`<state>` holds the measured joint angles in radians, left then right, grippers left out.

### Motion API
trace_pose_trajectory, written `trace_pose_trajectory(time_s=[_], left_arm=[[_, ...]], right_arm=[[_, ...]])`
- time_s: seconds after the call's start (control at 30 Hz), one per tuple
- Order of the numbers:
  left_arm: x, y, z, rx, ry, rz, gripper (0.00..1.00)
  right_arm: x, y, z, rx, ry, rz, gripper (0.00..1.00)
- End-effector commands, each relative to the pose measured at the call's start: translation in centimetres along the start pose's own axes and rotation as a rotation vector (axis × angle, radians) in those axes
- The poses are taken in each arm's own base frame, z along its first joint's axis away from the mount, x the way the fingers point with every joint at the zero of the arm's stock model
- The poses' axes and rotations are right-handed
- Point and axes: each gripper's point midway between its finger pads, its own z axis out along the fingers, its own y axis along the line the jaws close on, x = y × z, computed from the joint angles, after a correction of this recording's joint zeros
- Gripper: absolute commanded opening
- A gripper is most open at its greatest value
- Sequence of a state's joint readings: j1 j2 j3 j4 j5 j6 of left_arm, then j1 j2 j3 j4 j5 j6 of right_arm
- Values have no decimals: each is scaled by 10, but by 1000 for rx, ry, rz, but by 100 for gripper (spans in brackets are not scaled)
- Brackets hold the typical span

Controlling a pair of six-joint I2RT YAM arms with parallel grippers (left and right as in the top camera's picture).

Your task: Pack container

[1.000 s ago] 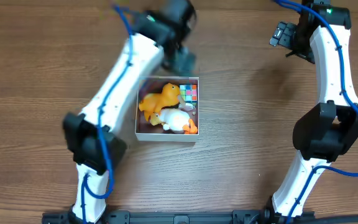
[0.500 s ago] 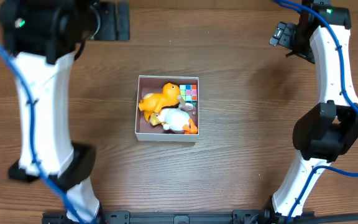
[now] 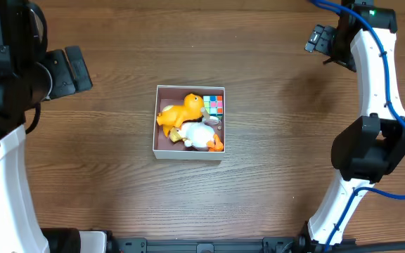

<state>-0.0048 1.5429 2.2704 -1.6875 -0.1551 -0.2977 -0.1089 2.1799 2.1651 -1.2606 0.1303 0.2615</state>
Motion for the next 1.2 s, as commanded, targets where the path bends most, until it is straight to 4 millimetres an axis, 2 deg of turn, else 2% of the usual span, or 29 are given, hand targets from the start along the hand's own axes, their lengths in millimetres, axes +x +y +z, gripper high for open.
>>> trace_pose_trajectory(time_s=[0.0,0.2,0.47,0.53,0.57,0.63,0.7,0.8,0.93,1.07,1.17], left_arm=[[2,0,0,9,9,-28,100],[2,-1,0,11,9,-13,100],[5,-8,9,45,30,228,100],[-6,-23,17,110,-27,406,100],[-12,-38,19,181,-89,502,100],[-18,-48,27,221,-181,552,100],[-7,-51,41,246,-228,549,100],[35,-48,70,273,-277,547,100],[81,-42,100,289,-405,542,100],[124,-32,121,286,-587,532,100],[140,-26,128,278,-643,523,100]], right_arm=[[-2,1,-5,-6,-14,1,100],[-2,1,-5,-6,-14,1,100],[-2,1,-5,-6,-14,1,100],[-2,1,-5,-6,-14,1,100],[-2,1,-5,-6,-14,1,100],[-2,1,-5,-6,-14,1,100],[-2,1,-5,-6,-14,1,100],[-2,1,-5,-6,-14,1,100],[-2,1,-5,-6,-14,1,100],[-2,1,-5,-6,-14,1,100],[-2,1,-5,-6,-14,1,100]])
